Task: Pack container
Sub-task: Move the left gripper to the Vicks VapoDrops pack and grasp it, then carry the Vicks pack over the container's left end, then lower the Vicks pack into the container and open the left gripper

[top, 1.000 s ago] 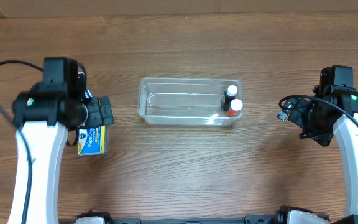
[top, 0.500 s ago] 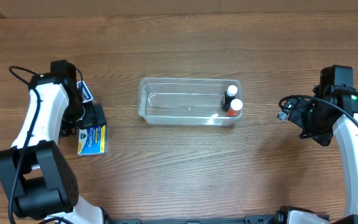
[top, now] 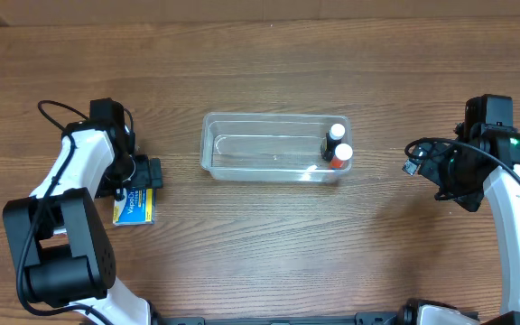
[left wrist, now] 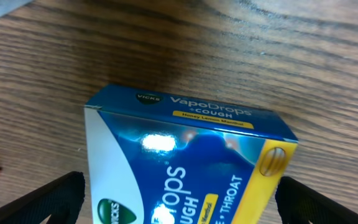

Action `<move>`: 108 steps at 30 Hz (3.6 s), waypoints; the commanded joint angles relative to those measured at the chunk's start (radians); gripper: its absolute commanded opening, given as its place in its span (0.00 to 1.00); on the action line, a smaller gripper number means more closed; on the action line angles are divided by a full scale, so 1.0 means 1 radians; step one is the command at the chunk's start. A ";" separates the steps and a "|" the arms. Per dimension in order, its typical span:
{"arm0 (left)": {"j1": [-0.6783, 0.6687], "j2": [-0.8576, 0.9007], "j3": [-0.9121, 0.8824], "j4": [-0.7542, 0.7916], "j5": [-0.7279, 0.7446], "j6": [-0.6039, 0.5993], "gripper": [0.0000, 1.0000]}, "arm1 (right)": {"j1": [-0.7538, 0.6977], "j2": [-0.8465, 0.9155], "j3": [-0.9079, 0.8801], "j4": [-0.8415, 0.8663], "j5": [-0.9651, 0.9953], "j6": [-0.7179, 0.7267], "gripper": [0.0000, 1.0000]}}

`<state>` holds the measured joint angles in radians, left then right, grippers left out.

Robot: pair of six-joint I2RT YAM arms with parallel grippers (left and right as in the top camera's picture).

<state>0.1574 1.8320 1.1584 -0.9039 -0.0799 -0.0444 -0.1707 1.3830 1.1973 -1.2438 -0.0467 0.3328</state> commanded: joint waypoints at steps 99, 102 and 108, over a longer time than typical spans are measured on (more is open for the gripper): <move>-0.590 0.238 0.670 -0.327 0.029 -0.299 0.88 | -0.005 -0.014 -0.002 -0.002 -0.009 -0.007 1.00; -0.643 0.236 0.683 -0.274 0.056 -0.214 0.73 | -0.005 -0.014 -0.002 0.001 -0.009 -0.007 1.00; -0.741 0.267 0.678 -0.178 0.073 -0.202 0.30 | -0.005 -0.014 -0.002 0.000 -0.009 -0.007 1.00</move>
<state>-0.5438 2.0651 1.8137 -1.1076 -0.0273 -0.2646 -0.1703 1.3830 1.1965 -1.2476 -0.0486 0.3325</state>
